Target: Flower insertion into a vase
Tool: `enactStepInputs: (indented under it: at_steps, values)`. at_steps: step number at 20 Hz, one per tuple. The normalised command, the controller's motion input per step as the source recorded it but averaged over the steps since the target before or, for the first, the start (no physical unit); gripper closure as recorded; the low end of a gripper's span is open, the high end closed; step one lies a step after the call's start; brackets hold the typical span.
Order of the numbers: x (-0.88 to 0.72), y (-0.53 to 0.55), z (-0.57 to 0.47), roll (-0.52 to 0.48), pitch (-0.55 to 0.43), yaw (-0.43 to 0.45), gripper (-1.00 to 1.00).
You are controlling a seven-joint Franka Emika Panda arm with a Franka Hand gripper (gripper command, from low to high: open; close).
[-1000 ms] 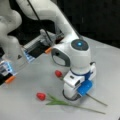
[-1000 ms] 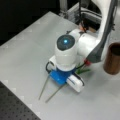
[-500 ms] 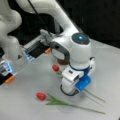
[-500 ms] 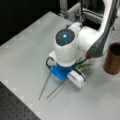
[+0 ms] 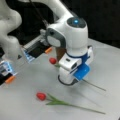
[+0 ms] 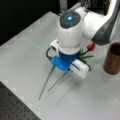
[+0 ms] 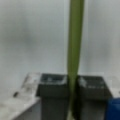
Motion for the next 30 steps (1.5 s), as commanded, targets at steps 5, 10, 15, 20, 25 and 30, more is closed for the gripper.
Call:
enactStepInputs:
  at_steps: [5, 10, 15, 20, 25, 30]
  values:
    - [-0.30, -0.11, 0.39, 0.117, -0.033, 0.078, 1.00]
    - [-0.21, -0.11, 0.23, 0.187, -0.068, -0.029, 1.00]
    - [-0.25, -0.10, 0.27, 0.147, -0.028, -0.099, 1.00]
    - [-0.25, -0.04, 0.31, 0.116, -0.018, -0.154, 1.00]
    - [-0.18, 0.01, 0.12, 0.090, 0.007, -0.132, 1.00]
    - [-0.25, 0.10, 0.00, 0.074, 0.011, -0.152, 1.00]
